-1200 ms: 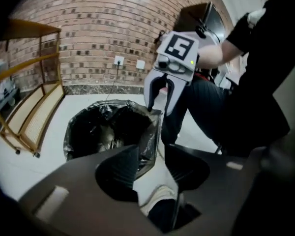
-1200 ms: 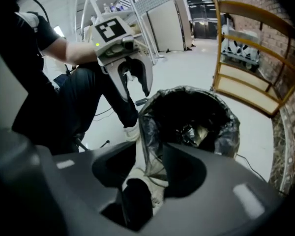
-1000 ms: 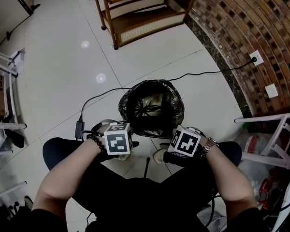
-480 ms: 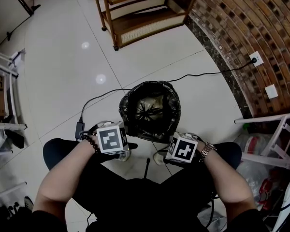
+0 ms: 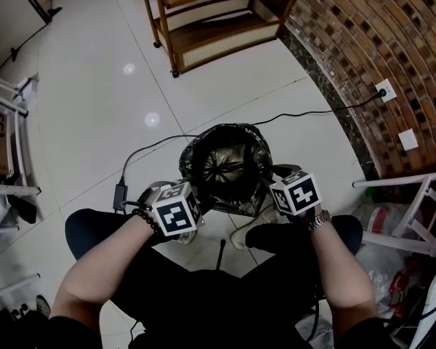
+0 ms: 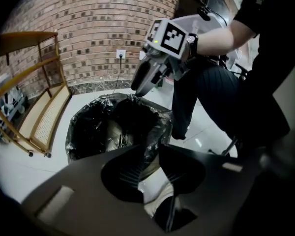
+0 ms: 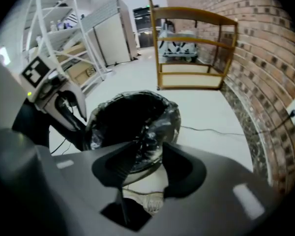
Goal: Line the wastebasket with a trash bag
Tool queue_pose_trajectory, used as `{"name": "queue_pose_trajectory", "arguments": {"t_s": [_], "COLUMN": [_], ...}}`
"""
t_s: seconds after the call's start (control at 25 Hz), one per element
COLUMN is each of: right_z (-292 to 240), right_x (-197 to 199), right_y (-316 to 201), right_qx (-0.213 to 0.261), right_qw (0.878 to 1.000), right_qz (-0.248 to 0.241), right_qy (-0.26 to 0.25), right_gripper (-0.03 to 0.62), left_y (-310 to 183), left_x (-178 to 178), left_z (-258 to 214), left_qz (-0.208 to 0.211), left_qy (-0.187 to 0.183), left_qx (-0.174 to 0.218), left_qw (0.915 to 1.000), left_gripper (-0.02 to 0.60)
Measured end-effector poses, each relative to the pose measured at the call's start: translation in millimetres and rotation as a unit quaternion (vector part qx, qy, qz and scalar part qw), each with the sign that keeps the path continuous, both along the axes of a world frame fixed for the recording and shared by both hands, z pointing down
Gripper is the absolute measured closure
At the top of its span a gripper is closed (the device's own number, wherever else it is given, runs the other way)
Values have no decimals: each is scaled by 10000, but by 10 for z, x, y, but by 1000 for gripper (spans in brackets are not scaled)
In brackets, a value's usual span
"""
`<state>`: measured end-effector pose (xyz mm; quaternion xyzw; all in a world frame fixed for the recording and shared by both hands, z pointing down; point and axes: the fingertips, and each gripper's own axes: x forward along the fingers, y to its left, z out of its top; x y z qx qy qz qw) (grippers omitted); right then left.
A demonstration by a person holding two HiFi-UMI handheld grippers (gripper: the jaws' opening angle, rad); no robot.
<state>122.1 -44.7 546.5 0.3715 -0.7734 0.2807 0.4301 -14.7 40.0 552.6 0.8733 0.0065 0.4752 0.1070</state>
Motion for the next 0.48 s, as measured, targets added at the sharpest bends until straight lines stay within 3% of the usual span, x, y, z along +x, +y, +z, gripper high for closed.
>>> {"name": "queue_pose_trajectory", "arguments": {"t_s": [0.12,0.2,0.48], "right_z": [224,301,393], "right_x": [167,218,268], "right_y": [1,30,54], "right_qx": [-125,-182,-389], "right_qw": [9975,9959,9883], "right_qz": [672,867,1392], "right_qy": [194,199,-494], "right_gripper": [425,425,425], "left_y": [113,180,325], "left_x": [-35,-67,-128], "left_z": [170,223,353], "left_qz": [327,451,653], "left_qy": [-312,-435,-668], "left_qx": [68,22,-279], "left_qw": [9990,9980,9952], "left_gripper": [482,482,481]}}
